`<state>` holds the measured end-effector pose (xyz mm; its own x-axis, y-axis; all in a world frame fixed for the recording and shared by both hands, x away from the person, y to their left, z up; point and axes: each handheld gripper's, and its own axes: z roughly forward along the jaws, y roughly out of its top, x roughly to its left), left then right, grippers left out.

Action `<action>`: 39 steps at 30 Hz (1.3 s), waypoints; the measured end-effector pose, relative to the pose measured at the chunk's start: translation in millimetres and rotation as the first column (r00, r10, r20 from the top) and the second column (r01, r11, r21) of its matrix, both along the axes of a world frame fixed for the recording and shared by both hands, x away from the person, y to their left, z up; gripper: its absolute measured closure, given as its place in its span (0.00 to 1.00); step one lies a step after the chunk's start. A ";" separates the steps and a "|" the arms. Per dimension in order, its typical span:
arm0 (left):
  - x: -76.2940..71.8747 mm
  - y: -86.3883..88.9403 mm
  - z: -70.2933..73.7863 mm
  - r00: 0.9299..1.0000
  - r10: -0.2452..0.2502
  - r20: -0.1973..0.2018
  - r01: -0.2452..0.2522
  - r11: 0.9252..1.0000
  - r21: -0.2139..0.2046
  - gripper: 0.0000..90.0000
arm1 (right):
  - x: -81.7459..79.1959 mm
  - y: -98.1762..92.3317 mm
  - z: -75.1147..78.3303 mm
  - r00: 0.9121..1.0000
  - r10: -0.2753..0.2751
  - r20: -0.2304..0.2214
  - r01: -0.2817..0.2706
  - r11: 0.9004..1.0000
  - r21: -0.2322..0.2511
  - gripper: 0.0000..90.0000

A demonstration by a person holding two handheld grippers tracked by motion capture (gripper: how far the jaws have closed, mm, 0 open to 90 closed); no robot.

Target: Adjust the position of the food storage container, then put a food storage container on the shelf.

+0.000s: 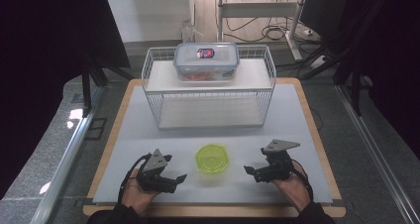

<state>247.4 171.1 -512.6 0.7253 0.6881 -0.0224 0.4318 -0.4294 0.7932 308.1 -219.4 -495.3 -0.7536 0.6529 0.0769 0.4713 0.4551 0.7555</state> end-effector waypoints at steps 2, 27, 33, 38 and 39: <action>-1.3 2.0 -0.7 1.000 0.006 0.010 -0.006 1.000 -0.002 0.08 | 0.0 1.1 0.1 1.000 0.007 0.001 -0.007 1.000 0.001 0.03; -7.3 13.5 -5.5 0.999 0.038 -0.005 -0.038 0.999 0.025 0.07 | 30.1 40.0 11.8 0.975 0.084 -0.208 -0.060 0.991 0.119 0.29; -6.9 12.8 -6.4 1.000 0.030 -0.008 -0.030 0.999 0.041 0.08 | 40.5 57.6 8.7 0.959 0.118 -0.259 -0.083 0.987 0.140 0.47; -6.8 11.1 -7.2 1.000 0.021 -0.008 -0.020 0.998 0.051 0.08 | 50.1 63.9 6.6 0.944 0.137 -0.301 -0.092 0.983 0.161 0.61; -6.8 10.5 -7.3 1.000 0.018 -0.007 -0.018 0.998 0.054 0.08 | 51.3 65.3 5.8 0.942 0.133 -0.307 -0.089 0.984 0.153 0.64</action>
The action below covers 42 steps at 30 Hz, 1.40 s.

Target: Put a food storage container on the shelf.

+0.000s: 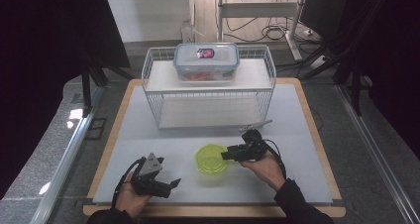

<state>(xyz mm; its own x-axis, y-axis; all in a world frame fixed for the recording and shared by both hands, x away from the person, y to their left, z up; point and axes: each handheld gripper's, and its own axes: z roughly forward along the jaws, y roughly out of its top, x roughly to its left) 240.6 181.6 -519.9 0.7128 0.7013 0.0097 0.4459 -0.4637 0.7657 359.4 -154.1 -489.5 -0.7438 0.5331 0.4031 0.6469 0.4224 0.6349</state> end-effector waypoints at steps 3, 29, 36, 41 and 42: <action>-0.2 -0.9 -0.3 1.000 -0.004 0.001 0.004 1.000 0.003 0.08 | 2.7 0.5 -0.9 1.000 -0.004 -0.014 0.004 1.000 0.005 0.70; -0.3 -3.8 -2.0 1.000 -0.014 0.003 0.014 1.000 0.023 0.08 | 13.3 6.9 -1.8 0.981 0.041 -0.191 -0.017 0.992 0.124 0.91; -0.1 -3.2 -1.6 1.000 -0.011 0.007 0.011 1.000 0.022 0.08 | 8.9 4.7 11.4 0.991 0.033 -0.133 -0.016 0.992 0.124 0.92; 0.0 -2.1 -1.0 1.000 -0.006 0.011 0.006 1.000 0.018 0.08 | 8.5 -0.4 20.0 0.993 0.020 -0.119 -0.002 0.989 0.148 0.92; 0.1 -1.6 -0.8 1.000 -0.004 0.013 0.004 1.000 0.015 0.08 | 8.7 -3.4 25.3 0.993 0.017 -0.115 0.001 0.987 0.162 0.92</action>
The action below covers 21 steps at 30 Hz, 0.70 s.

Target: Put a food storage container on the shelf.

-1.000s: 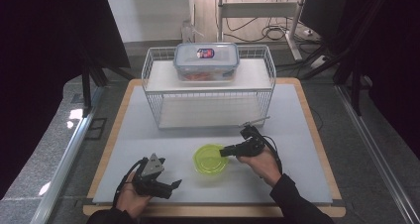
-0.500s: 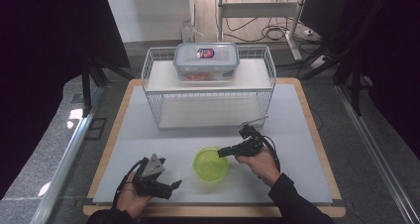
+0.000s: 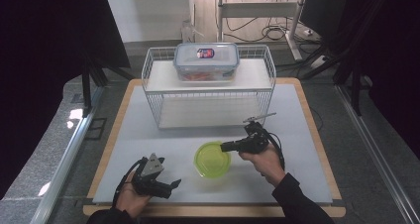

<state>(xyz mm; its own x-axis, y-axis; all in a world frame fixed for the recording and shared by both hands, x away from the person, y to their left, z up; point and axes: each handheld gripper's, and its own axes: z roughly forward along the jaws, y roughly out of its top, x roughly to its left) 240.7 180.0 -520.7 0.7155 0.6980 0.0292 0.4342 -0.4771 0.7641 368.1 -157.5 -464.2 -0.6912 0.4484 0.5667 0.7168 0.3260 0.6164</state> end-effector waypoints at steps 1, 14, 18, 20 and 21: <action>0.1 0.6 0.3 1.000 0.003 0.001 -0.003 1.000 -0.005 0.07 | 0.3 -1.5 2.7 1.000 -0.004 0.005 0.004 1.000 0.006 0.92; 0.4 2.1 1.1 1.000 0.007 0.009 -0.007 1.000 -0.014 0.06 | 8.5 -17.6 49.3 0.997 -0.053 0.062 0.048 0.995 0.091 0.92; 0.3 2.0 1.2 1.000 0.006 0.010 -0.006 1.000 -0.016 0.06 | 13.6 -22.0 73.0 0.994 -0.073 0.085 0.063 0.991 0.114 0.92; 0.5 2.2 1.2 1.000 0.004 0.010 -0.003 1.000 -0.013 0.06 | 16.3 -23.7 81.7 0.993 -0.083 0.089 0.071 0.989 0.133 0.92; 0.5 2.2 1.2 1.000 0.004 0.010 -0.003 1.000 -0.013 0.06 | 16.3 -23.7 81.7 0.993 -0.083 0.089 0.071 0.989 0.133 0.92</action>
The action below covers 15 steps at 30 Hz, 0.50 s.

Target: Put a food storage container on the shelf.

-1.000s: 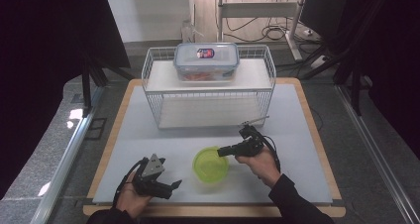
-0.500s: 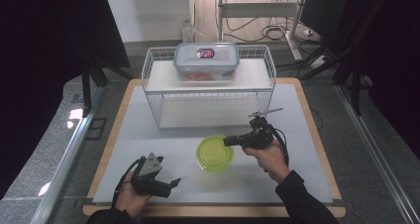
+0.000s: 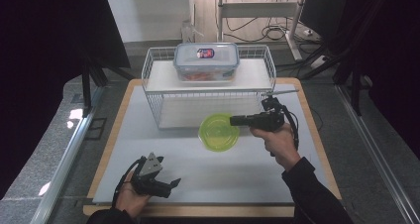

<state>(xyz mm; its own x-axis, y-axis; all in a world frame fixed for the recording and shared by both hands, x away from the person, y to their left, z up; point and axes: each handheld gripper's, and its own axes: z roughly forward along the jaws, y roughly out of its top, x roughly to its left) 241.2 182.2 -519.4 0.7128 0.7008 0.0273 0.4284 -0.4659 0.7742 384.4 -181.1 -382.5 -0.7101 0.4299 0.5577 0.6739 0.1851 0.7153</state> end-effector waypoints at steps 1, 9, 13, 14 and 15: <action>0.2 0.1 -0.1 1.000 -0.001 0.001 0.001 1.000 0.002 0.06 | 2.8 -1.8 8.6 1.000 -0.007 0.006 0.007 1.000 0.012 0.92; 0.3 0.2 0.0 1.000 0.001 0.002 -0.001 1.000 -0.002 0.06 | 13.0 -5.2 39.3 0.999 -0.039 0.037 0.038 0.998 0.041 0.92; 0.5 1.0 0.0 1.000 0.005 0.004 -0.005 1.000 -0.008 0.06 | 18.5 -5.3 52.4 0.997 -0.054 0.048 0.051 0.997 0.053 0.92; 0.5 1.0 0.0 1.000 0.005 0.004 -0.005 1.000 -0.008 0.06 | 18.5 -5.3 52.4 0.997 -0.054 0.048 0.051 0.997 0.053 0.92; 0.5 1.0 0.0 1.000 0.005 0.004 -0.005 1.000 -0.007 0.06 | 21.4 -5.3 59.0 0.997 -0.061 0.055 0.058 0.997 0.060 0.92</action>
